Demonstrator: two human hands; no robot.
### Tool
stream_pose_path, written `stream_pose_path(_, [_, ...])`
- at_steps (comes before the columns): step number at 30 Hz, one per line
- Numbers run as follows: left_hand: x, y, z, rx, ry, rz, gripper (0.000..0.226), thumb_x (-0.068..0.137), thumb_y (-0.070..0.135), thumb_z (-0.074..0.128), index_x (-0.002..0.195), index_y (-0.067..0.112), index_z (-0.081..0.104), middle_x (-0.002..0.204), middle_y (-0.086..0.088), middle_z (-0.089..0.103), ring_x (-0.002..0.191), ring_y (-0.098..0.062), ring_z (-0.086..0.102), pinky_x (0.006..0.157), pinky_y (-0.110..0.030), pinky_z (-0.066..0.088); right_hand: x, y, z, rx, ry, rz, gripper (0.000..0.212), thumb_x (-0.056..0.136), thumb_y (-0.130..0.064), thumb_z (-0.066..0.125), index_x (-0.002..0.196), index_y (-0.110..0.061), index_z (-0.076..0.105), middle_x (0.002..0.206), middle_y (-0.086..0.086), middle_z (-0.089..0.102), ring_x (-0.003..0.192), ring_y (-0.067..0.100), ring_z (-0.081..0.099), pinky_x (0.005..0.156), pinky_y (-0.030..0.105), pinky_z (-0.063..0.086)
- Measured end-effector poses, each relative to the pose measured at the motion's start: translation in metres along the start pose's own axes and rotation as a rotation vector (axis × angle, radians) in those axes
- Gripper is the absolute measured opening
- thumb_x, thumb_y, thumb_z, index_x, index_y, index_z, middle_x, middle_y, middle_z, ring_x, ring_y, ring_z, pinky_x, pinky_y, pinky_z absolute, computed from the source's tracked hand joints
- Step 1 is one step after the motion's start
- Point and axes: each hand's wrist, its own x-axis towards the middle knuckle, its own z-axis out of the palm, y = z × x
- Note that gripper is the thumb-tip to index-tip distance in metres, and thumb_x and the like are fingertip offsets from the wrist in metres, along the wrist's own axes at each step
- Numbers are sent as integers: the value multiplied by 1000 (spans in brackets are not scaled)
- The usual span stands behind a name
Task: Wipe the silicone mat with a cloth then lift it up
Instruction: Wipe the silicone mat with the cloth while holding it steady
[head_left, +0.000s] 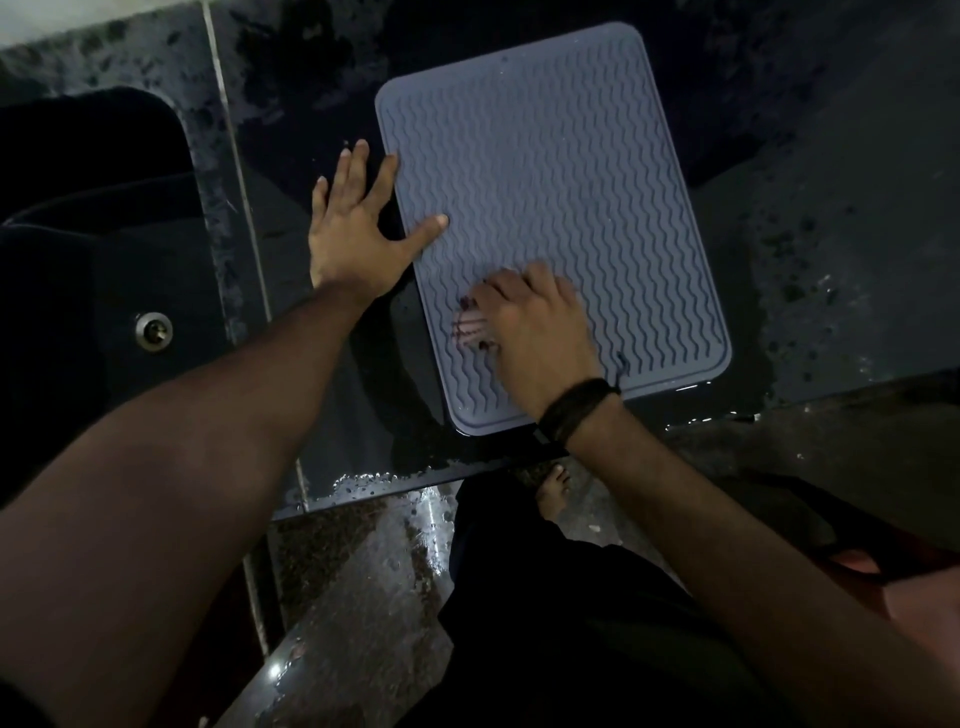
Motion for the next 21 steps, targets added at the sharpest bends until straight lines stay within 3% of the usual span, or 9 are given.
stream_pose_path(5, [0,1,-1,-3,-1,-2,98,85,93,28,163,35,16,172,-1,6,158,-17,1,128,-45,1,-12,-7,21,-94,-40,-23,46,87,-18,53,133,-15,51,140,10,46,127,32,38,104,47,34])
stream_pose_path(10, [-1,3,-4,-10,-15,-3,98,85,92,30,163,36,14,172,0,4,158,-17,0,128,-44,-1,-71,0,23,-57,-88,-23,51,81,-11,36,128,-15,55,135,9,51,116,32,47,97,46,40])
stream_pose_path(14, [-2,1,-4,-15,-13,-2,97,86,92,31,163,35,15,172,0,4,158,-16,0,127,-42,-3,-83,5,14,-25,-144,3,53,74,-8,41,122,-19,59,133,4,54,116,29,46,94,43,39])
stream_pose_path(21, [-1,1,-2,-5,8,1,97,85,92,30,163,34,18,172,-2,8,158,-18,3,128,-44,0,-23,-18,1,16,-14,-17,48,78,-23,65,126,-19,57,135,5,52,122,28,41,99,45,36])
